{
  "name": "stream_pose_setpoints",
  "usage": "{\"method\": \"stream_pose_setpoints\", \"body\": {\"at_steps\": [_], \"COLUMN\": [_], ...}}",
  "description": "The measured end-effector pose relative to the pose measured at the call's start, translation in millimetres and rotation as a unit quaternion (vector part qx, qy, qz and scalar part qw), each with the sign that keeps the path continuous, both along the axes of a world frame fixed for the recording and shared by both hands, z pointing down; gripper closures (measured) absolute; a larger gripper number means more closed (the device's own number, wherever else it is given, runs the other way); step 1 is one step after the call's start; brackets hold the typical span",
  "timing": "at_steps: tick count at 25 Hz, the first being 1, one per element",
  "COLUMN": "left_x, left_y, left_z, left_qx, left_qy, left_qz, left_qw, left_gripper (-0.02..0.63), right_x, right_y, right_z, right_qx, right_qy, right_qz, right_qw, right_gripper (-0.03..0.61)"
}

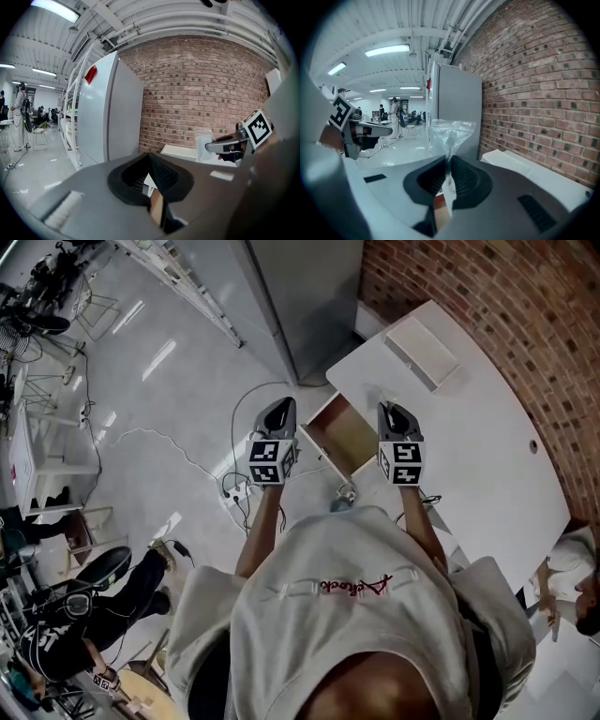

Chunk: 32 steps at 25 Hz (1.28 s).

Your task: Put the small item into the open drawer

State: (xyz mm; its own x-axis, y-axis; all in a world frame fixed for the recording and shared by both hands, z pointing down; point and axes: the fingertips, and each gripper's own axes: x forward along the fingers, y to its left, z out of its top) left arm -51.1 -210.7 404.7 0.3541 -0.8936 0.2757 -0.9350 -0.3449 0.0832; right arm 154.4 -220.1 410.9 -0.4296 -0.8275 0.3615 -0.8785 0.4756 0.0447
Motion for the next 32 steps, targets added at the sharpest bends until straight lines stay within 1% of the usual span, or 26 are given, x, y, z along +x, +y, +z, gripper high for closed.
{"method": "stream_pose_setpoints", "body": {"at_steps": [4,7,12,17,20,24,29,32], "left_x": [11,13,7,5,1,-4,-9,-18], "left_y": [-20,-22,-18,-30,-31,-35,-38,-41], "left_z": [8,18,35,55,64,81,105,124], "left_qx": [-0.003,-0.009,-0.028,-0.042,-0.053,-0.071,-0.095,-0.11], "left_qy": [-0.002,-0.004,-0.008,-0.009,-0.007,-0.007,-0.011,-0.012], "left_qz": [-0.015,-0.023,-0.026,-0.017,-0.004,0.025,0.069,0.087], "left_qw": [0.9999,0.9997,0.9992,0.9989,0.9985,0.9971,0.993,0.9901], "left_gripper": [0.604,0.604,0.604,0.604,0.604,0.604,0.604,0.604], "right_x": [6,2,-16,-23,-27,-35,-48,-57], "right_y": [-26,-30,-26,-34,-34,-33,-26,-22], "right_z": [7,17,32,54,61,73,100,122], "right_qx": [-0.001,-0.009,-0.03,-0.05,-0.06,-0.07,-0.094,-0.113], "right_qy": [0.001,0.002,0.006,0.01,0.015,0.023,0.031,0.034], "right_qz": [-0.022,-0.04,-0.063,-0.066,-0.057,-0.038,-0.014,0.001], "right_qw": [1.0,0.999,0.998,0.997,0.996,0.997,0.995,0.993], "right_gripper": [0.549,0.549,0.549,0.549,0.549,0.549,0.549,0.549]}}
